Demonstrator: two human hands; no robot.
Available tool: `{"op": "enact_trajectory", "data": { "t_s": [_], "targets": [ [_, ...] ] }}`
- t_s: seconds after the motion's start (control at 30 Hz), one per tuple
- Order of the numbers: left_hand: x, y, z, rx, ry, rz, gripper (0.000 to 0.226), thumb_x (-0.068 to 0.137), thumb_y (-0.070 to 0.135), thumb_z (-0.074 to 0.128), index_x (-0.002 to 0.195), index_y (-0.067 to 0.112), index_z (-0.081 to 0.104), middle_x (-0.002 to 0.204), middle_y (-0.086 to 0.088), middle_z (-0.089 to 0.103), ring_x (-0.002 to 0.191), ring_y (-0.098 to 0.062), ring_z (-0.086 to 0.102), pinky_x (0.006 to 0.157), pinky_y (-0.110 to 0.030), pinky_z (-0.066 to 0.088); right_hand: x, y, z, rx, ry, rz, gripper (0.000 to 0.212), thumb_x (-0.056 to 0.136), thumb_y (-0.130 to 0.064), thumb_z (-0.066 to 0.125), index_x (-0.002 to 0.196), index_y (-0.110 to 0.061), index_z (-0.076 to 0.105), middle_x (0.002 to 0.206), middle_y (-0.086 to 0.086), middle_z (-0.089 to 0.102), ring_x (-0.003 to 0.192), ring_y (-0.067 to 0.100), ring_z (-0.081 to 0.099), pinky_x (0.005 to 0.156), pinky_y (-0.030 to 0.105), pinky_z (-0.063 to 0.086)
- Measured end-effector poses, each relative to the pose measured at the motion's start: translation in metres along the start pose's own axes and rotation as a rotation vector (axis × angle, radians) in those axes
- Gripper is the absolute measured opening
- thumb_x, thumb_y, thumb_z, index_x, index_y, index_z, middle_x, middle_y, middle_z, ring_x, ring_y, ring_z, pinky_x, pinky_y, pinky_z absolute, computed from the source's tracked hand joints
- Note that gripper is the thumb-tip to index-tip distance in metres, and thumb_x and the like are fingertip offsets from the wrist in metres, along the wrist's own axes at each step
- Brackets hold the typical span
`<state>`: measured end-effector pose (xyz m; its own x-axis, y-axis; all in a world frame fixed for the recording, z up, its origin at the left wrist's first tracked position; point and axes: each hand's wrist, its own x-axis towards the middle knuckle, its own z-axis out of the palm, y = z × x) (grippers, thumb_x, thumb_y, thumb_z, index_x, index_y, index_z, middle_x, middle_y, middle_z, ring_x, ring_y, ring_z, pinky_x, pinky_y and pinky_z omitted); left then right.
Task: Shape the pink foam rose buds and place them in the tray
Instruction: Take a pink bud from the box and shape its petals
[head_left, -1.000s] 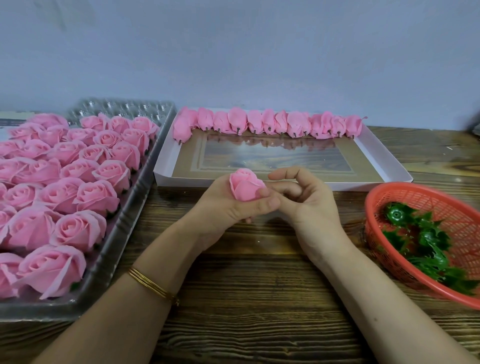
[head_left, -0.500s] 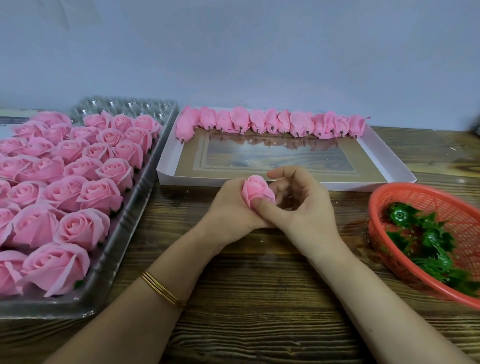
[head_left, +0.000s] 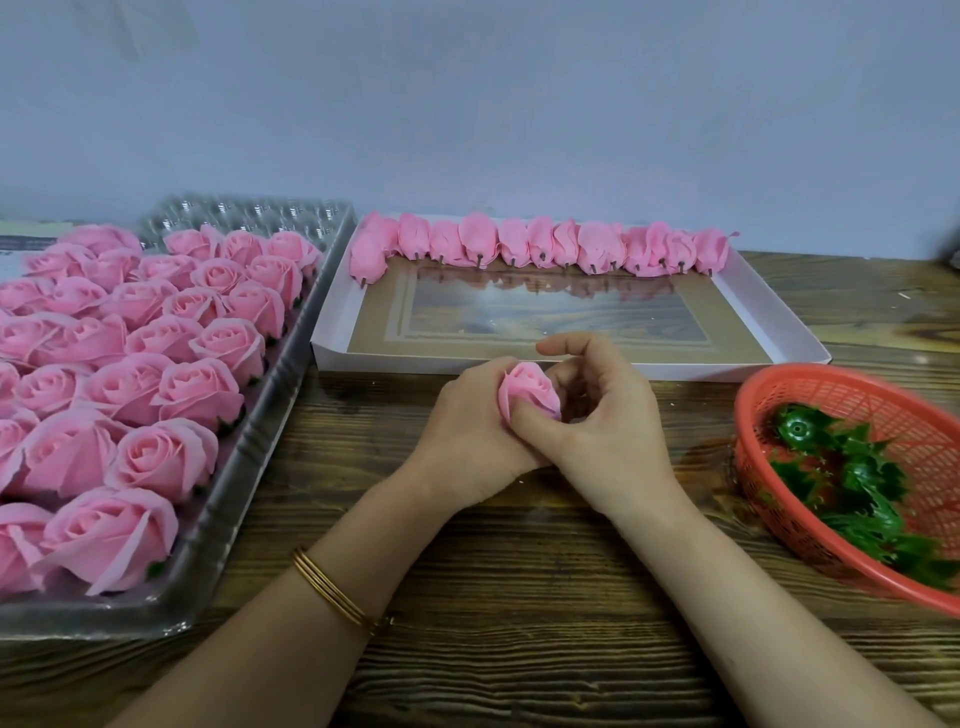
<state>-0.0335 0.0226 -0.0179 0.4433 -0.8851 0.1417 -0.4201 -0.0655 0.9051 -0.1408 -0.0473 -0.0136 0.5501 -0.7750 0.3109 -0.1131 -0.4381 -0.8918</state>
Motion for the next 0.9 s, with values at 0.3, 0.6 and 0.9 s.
{"op": "enact_trajectory", "data": {
  "t_s": [0.3,0.6,0.9],
  "targets": [
    [-0.0011,-0.0019,0.003,0.029,0.049,0.019,0.021,0.066,0.026,0.079,0.081,0.022,0.065,0.077,0.008,0.069,0.076,-0.007,0.064,0.067,-0.025,0.051,-0.0006,0.0015,0.0012,-0.001,0.002,-0.035,0.048,0.061,-0.035,0.078,0.105,-0.033,0.058,0.072,-0.013,0.064,0.065,0.004,0.059,0.063,0.018,0.047],
    [0.0,0.0012,-0.0023,-0.273,0.051,-0.026,0.026,0.073,0.0,0.081,0.096,0.011,0.075,0.089,0.001,0.076,0.087,-0.014,0.072,0.081,-0.034,0.059,-0.0024,-0.0067,0.0017,0.384,-0.063,0.027,0.042,0.068,-0.024,0.075,0.107,-0.018,0.06,0.084,-0.001,0.067,0.076,0.014,0.058,0.068,0.024,0.049],
    [0.0033,0.0042,-0.0018,-0.591,0.194,-0.154,0.018,0.073,0.005,0.079,0.066,0.014,0.065,0.063,-0.004,0.059,0.064,-0.014,0.056,0.063,-0.027,0.047,0.002,-0.0026,0.0013,0.46,0.046,0.116,0.028,0.064,-0.005,0.055,0.091,-0.007,0.06,0.08,0.005,0.058,0.071,0.009,0.054,0.071,0.021,0.046]
  ]
}}
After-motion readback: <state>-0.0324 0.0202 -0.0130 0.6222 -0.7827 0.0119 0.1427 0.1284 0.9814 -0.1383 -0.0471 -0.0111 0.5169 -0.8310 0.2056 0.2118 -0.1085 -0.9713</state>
